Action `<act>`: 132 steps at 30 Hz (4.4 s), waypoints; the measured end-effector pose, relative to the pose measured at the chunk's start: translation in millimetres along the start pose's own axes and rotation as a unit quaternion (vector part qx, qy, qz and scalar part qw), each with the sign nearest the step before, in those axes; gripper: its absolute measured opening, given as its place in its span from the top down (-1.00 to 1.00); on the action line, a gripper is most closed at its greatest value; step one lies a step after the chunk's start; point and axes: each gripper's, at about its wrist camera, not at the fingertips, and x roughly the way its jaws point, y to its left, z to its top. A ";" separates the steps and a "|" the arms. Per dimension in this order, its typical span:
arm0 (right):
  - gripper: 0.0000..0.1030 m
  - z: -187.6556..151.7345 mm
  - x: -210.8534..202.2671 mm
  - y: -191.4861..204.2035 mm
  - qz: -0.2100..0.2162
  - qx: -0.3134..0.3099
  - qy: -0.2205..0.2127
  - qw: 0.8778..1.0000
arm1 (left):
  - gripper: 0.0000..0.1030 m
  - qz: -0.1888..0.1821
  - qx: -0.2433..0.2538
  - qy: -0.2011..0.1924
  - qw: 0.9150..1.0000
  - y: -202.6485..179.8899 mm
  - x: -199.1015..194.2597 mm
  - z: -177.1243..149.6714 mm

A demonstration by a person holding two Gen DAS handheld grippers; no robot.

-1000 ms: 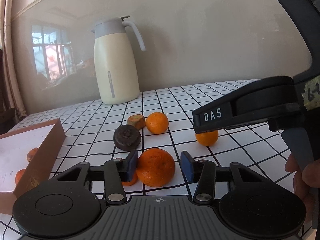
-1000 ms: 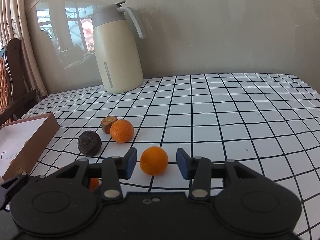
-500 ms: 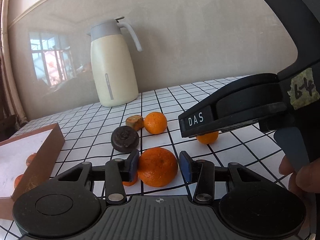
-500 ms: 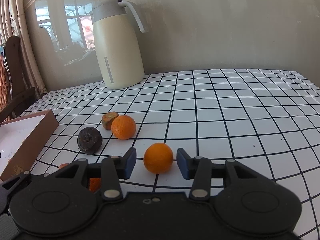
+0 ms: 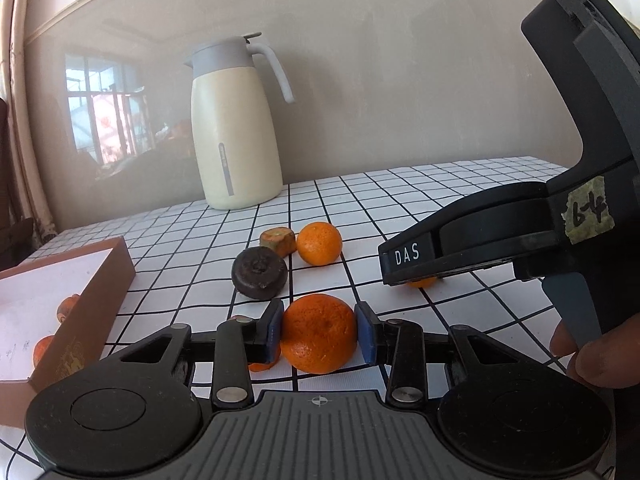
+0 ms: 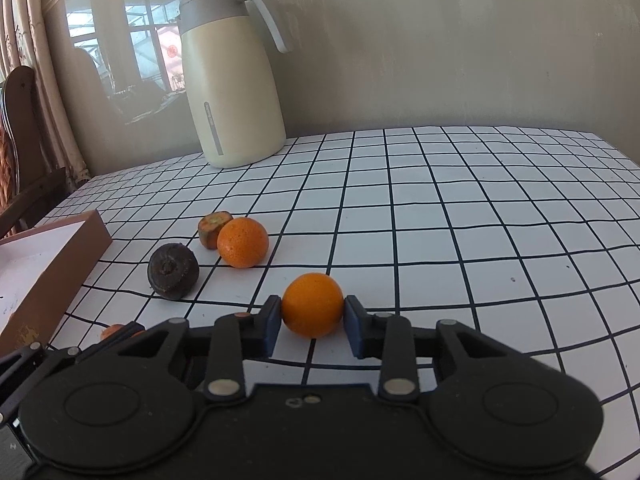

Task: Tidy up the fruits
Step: 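Carry both held oranges over the white box, then open both tools to drop the oranges into the box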

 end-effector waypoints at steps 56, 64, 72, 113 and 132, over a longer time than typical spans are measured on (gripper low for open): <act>0.52 -38.5 -92.9 66.1 0.076 -0.052 -0.056 0.994 | 0.25 -0.010 -0.079 -0.023 0.997 89.3 -73.7 -11.4; 0.52 -35.0 -89.1 101.2 0.103 -0.077 -0.067 0.989 | 0.25 0.024 -0.097 -0.033 0.994 121.7 -80.0 -15.8; 0.52 -32.4 -82.4 125.5 0.129 -0.082 -0.070 0.986 | 0.25 0.055 -0.111 -0.044 0.991 146.9 -90.0 -19.9; 0.52 -27.2 -27.3 241.1 0.171 -0.102 -0.100 0.975 | 0.24 0.243 -0.174 -0.033 0.954 333.2 -82.7 -44.4; -0.74 -23.9 -31.8 234.9 0.108 -0.067 -0.163 0.978 | -1.00 0.268 -0.191 -0.044 0.943 349.3 -72.0 -41.9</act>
